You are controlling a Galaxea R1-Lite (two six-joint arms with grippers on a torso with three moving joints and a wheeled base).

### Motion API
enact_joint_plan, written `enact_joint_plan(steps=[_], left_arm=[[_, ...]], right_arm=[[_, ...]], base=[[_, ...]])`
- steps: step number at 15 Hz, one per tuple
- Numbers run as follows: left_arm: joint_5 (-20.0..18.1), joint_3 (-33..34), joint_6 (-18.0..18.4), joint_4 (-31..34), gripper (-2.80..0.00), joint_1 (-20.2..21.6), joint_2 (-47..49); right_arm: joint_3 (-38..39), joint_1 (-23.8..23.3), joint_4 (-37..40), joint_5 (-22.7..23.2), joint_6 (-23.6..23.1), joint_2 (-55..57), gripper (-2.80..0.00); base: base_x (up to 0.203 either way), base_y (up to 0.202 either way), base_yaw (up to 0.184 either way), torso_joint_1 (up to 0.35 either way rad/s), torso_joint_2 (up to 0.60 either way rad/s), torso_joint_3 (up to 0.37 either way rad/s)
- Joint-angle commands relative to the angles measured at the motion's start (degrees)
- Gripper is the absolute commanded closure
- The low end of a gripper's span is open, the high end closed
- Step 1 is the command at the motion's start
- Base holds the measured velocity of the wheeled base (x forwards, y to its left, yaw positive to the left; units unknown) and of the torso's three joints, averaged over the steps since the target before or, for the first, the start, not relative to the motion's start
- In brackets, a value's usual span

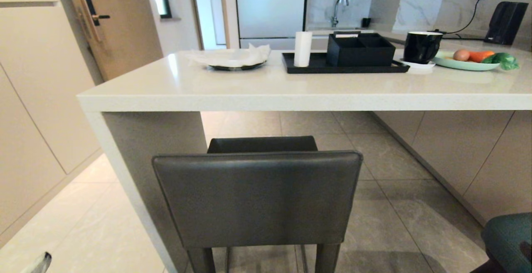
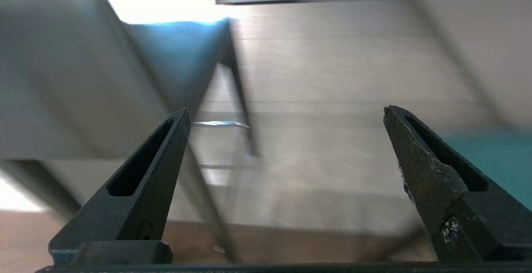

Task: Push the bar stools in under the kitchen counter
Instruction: Pull the gray chair out from under the dining table

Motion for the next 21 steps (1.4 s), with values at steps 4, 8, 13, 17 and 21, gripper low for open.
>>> enact_joint_plan(steps=[4,8,13,17,21], left_arm=[[-18.69,-2.50,-3.75,-13.33,-2.80,-5.03,21.72],[-45.42,2.18,-4.14,-29.70,-2.80,5.70,31.83],[-76.55,4.19,-2.67,-45.11,-2.80,31.50,47.33],[-77.89,2.48,1.69,-48.68,-2.80,26.04,57.58],[-72.82,1.95,2.35,-64.46,-2.80,21.50,71.74]], right_arm=[[-1.83,0.22,-19.36,23.06,1.78,26.39,-2.80],[-2.39,-0.27,-23.76,38.81,1.15,32.86,-2.80],[-0.33,0.09,-30.73,54.35,1.01,38.50,-2.80],[-1.70,2.11,-37.36,53.68,0.94,48.62,-2.80],[-2.70,3.71,-48.02,51.55,1.18,58.74,-2.80]], base=[[0.000,0.000,0.000,0.000,0.00,0.000],[0.000,0.000,0.000,0.000,0.00,0.000],[0.000,0.000,0.000,0.000,0.00,0.000],[0.000,0.000,0.000,0.000,0.00,0.000],[0.000,0.000,0.000,0.000,0.00,0.000]])
